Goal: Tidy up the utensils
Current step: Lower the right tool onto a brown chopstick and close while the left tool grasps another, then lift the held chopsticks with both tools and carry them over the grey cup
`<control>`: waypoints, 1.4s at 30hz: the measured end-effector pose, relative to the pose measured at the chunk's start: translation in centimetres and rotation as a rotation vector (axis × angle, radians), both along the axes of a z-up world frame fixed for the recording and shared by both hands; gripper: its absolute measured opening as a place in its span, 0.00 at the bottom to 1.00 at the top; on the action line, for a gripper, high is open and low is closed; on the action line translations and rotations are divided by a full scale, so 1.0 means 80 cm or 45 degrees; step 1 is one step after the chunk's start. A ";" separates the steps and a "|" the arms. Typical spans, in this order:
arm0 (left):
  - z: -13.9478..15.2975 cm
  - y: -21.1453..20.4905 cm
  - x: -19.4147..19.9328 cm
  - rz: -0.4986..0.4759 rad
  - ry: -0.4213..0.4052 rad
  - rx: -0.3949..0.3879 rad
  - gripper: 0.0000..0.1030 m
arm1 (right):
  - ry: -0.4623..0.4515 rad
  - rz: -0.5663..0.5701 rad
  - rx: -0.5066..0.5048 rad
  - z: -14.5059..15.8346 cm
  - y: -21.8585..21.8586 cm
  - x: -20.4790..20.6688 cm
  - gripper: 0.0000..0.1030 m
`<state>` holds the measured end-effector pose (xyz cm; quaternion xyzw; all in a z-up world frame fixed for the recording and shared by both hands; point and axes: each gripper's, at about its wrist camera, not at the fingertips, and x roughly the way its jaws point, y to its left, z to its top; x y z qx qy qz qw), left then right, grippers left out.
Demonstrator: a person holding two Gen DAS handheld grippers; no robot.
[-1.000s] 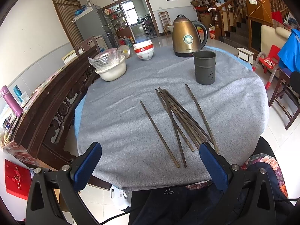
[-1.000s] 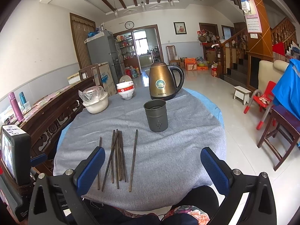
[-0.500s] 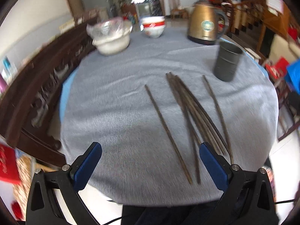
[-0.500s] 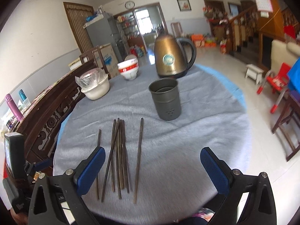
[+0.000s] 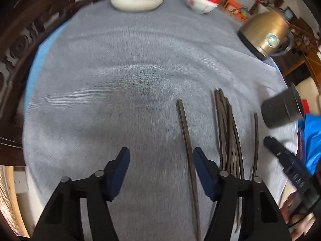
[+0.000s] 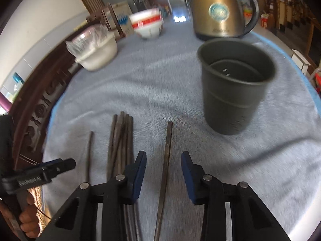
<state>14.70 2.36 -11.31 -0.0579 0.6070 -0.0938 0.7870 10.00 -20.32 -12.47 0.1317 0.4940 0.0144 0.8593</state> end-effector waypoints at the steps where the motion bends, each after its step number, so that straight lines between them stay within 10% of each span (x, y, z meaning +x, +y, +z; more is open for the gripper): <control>1: -0.004 0.000 0.007 0.008 0.019 -0.010 0.61 | 0.017 0.007 -0.002 -0.003 0.003 0.007 0.38; 13: -0.026 -0.035 0.063 0.005 0.122 0.070 0.59 | 0.189 -0.008 -0.120 -0.028 0.005 0.072 0.28; 21: -0.025 -0.054 0.067 -0.029 0.091 0.076 0.10 | 0.170 0.020 -0.124 -0.022 0.013 0.076 0.06; 42: 0.187 -0.036 -0.039 -0.099 -0.484 -0.097 0.05 | -0.652 -0.079 0.060 0.184 -0.038 -0.093 0.06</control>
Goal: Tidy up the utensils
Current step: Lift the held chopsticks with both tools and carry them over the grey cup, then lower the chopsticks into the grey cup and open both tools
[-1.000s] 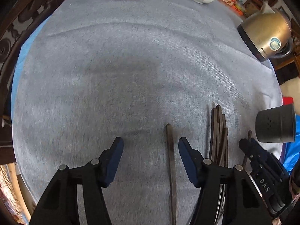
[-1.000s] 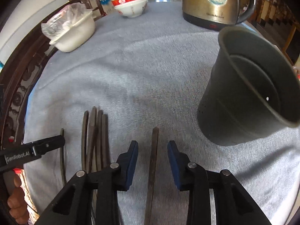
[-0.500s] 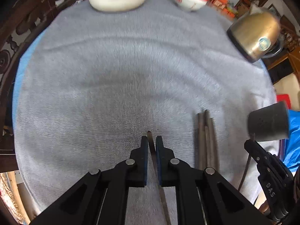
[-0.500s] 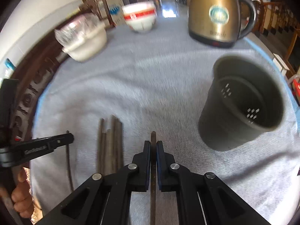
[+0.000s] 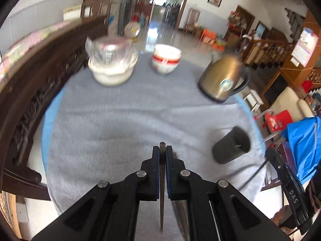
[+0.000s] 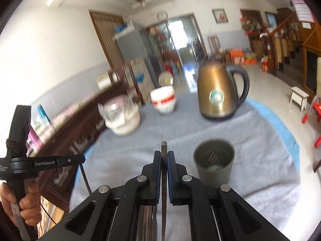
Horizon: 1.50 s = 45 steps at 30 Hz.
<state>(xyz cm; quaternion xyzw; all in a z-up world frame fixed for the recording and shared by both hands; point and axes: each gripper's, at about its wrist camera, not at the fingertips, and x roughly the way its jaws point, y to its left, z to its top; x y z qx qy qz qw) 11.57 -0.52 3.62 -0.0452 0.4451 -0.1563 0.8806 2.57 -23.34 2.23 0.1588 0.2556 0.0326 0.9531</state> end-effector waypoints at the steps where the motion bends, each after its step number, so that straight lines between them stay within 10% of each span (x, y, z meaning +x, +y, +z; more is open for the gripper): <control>1: 0.008 -0.002 -0.003 -0.003 -0.023 -0.009 0.05 | -0.035 -0.015 0.001 0.006 -0.003 -0.005 0.06; 18: 0.166 -0.108 -0.009 -0.089 -0.422 -0.201 0.05 | -0.450 -0.326 -0.049 0.127 -0.077 -0.031 0.06; 38: 0.043 -0.200 0.022 -0.169 -0.245 -0.080 0.06 | -0.216 -0.367 0.078 0.032 -0.122 -0.002 0.09; 42: 0.046 -0.191 -0.005 -0.199 -0.312 -0.032 0.49 | -0.197 -0.330 0.147 0.028 -0.122 -0.017 0.11; 45: 0.050 -0.173 -0.030 -0.191 -0.402 0.005 0.60 | -0.194 -0.305 0.218 0.025 -0.123 -0.026 0.45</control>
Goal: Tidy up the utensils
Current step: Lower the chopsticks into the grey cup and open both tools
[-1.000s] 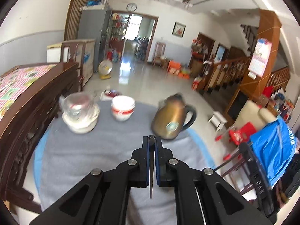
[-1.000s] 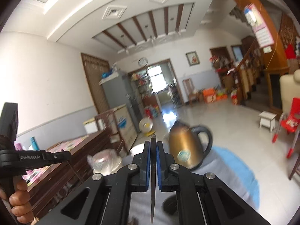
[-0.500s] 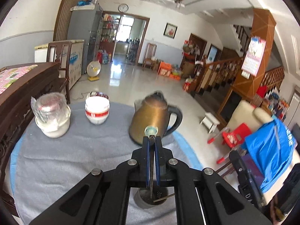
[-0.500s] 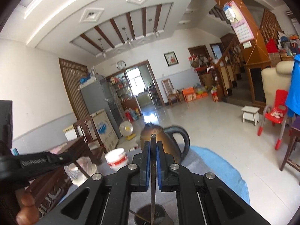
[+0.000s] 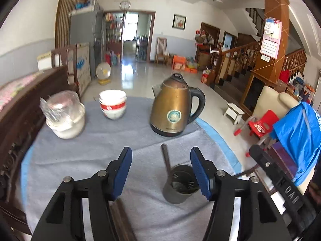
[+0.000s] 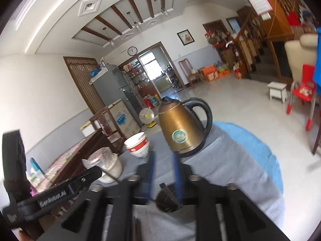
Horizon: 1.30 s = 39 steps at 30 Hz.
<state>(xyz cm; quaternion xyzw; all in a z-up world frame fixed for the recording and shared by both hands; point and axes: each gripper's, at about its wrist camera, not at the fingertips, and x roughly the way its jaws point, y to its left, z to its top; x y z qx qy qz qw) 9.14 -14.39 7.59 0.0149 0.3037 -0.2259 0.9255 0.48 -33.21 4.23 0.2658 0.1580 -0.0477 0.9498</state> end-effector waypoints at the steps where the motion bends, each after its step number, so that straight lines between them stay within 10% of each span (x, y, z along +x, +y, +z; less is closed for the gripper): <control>1: -0.001 0.005 -0.007 0.000 -0.015 0.013 0.60 | -0.022 -0.003 0.016 -0.001 0.000 -0.008 0.75; 12: -0.070 0.085 -0.038 0.129 0.060 0.170 0.68 | -0.163 -0.089 -0.036 -0.016 0.021 -0.093 0.67; 16: -0.107 0.121 -0.030 0.204 0.177 0.194 0.68 | -0.096 -0.014 -0.088 -0.033 0.042 -0.097 0.43; 39: -0.227 0.169 0.005 0.271 0.593 0.249 0.68 | 0.334 0.260 0.017 -0.164 0.106 -0.037 0.42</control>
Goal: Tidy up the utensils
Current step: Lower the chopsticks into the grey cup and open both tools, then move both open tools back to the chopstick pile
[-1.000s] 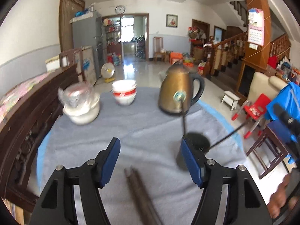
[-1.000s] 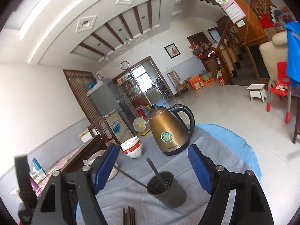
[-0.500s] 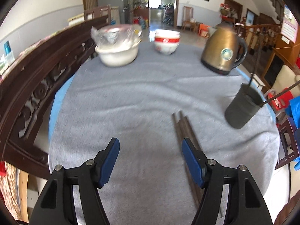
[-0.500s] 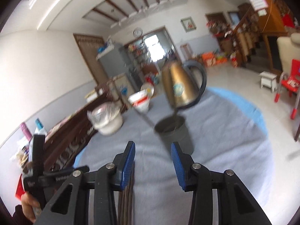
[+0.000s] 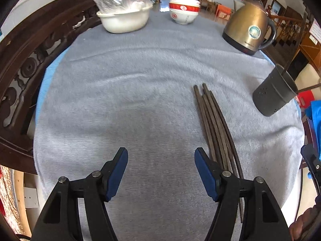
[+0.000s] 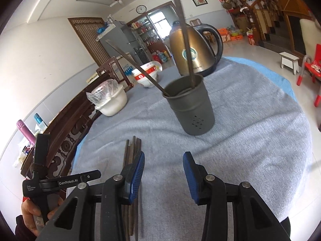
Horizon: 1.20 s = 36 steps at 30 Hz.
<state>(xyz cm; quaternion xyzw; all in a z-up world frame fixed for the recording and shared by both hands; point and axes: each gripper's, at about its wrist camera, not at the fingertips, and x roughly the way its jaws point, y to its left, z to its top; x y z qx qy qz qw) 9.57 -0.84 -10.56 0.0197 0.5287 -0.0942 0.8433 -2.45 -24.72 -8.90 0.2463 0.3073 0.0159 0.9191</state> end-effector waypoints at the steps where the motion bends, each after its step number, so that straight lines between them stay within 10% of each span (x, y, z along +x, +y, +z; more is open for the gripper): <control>1: -0.003 -0.007 0.000 -0.016 0.007 0.010 0.68 | 0.012 -0.003 0.005 -0.004 -0.003 0.001 0.42; 15: -0.037 -0.059 -0.007 -0.145 0.092 0.004 0.69 | 0.044 -0.036 0.044 -0.016 -0.022 -0.002 0.42; 36: -0.039 0.023 0.004 -0.024 0.112 -0.055 0.69 | 0.198 0.192 -0.011 -0.041 0.056 0.060 0.43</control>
